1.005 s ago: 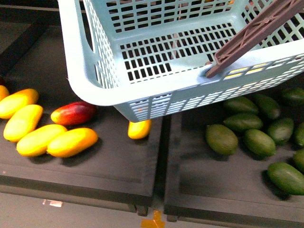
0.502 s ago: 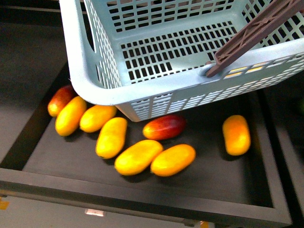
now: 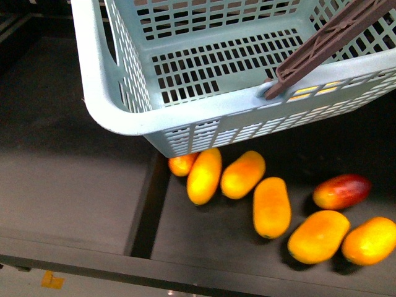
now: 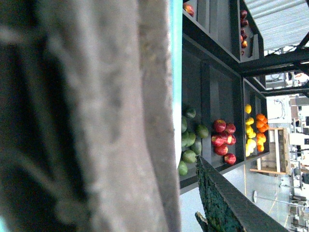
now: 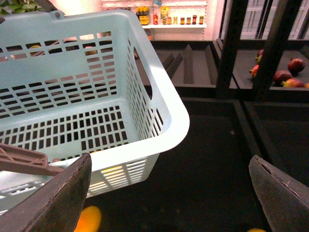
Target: Pick lemon and mango into basket
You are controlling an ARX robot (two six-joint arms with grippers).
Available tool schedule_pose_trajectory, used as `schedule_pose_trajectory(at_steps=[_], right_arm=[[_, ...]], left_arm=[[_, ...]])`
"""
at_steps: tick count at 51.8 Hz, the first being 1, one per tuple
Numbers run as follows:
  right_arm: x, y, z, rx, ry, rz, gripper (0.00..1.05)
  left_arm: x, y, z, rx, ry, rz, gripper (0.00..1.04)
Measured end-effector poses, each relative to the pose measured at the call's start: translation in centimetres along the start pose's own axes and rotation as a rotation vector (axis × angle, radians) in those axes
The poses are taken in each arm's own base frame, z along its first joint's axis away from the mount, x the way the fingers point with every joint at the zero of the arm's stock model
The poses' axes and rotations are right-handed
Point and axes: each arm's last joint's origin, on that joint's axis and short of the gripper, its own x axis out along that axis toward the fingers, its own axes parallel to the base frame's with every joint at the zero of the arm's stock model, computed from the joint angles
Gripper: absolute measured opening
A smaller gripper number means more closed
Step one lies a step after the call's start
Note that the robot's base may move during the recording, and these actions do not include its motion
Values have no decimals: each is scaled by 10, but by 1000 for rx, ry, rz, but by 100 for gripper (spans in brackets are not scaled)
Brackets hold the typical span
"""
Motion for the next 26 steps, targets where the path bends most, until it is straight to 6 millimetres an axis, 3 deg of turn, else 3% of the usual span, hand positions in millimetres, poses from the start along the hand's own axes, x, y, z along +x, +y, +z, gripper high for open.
schedule_pose_trajectory(at_steps=[26], right_arm=[[0,0,0,0,0,8,96]], left_arm=[[-2,3,4,-5,-14,8,27]])
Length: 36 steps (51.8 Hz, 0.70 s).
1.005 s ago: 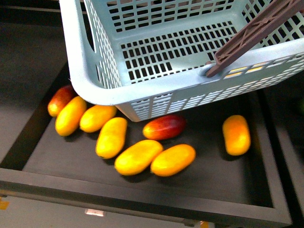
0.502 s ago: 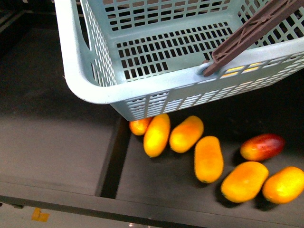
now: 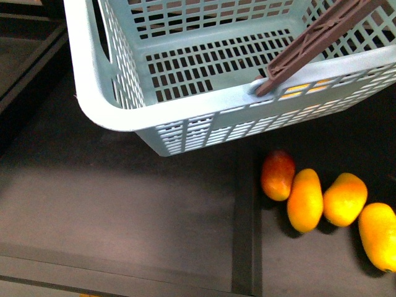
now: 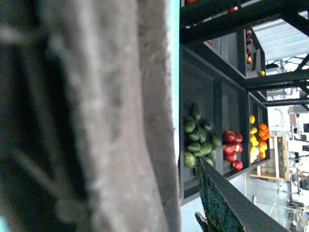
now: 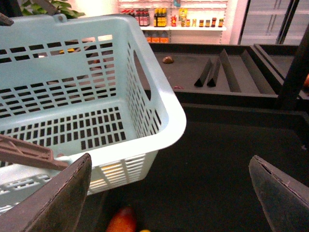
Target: Pick lemon and mango into basket
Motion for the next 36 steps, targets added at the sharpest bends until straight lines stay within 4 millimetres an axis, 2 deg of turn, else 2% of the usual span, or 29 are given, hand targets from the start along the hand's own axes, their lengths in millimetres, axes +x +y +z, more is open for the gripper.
schedule_pose_trajectory(at_steps=[17,20,22,23,30,36], right_arm=[[0,0,0,0,0,-4,96],[7,0,3,95,169,-158,96],[12,-6,11,202,300,-364,96],[13,-9,13,235,336,-413,96],[16,-27,16,349,422,-513,96],[30,-64,17,429,422,-551,96]], left_arm=[[0,-1,-1,5,2,-1,27],[1,-2,-3,7,7,-4,27],[1,-3,-4,8,13,-8,27],[2,-4,-5,9,15,-9,27],[2,-5,-6,7,32,-21,27],[2,-5,-6,7,29,-18,27]])
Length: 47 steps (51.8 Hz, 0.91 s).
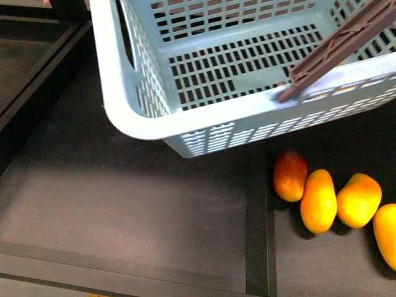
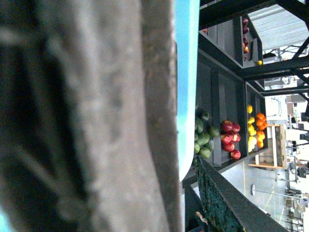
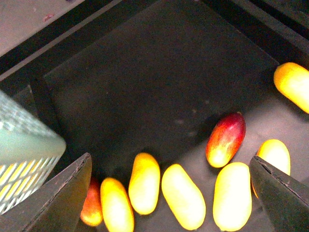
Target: Pick lemon and mango into basket
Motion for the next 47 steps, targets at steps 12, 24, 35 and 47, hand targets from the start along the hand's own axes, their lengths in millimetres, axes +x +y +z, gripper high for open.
schedule_pose_trajectory(at_steps=[12,24,35,47], right_arm=[[63,-63,4,102,118,-159,96],[130,-96,-25,46,263,-298,96],[176,-87,-48,14,347,-291,96],[209,-77,-52,29,359,-277,96]], left_arm=[[-1,2,2,-2,-22,15,27],[-1,1,2,-1,-14,10,27],[-1,1,1,-2,-6,4,27],[-1,1,2,-2,-14,10,27]])
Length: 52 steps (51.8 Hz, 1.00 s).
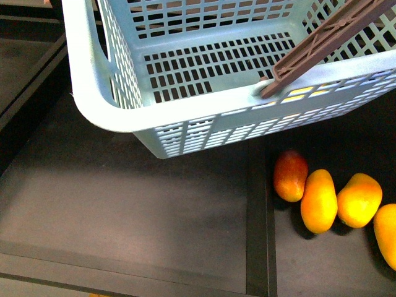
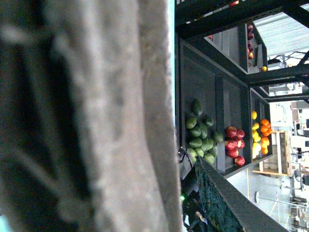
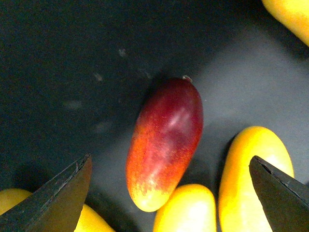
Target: Pick lemon and mango into basket
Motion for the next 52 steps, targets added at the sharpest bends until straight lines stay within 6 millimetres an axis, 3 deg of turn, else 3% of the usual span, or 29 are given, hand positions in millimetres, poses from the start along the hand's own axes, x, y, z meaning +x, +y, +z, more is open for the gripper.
schedule_pose_trajectory(at_steps=[10,27,52], right_arm=[[25,1,-6,16,50,-34,96],[47,4,-4,15,71,-56,96],[78,31,-5,-39,83,-56,96]], left_arm=[[0,0,0,0,-1,0,27],[0,0,0,0,6,-5,27],[0,0,0,0,0,0,27]])
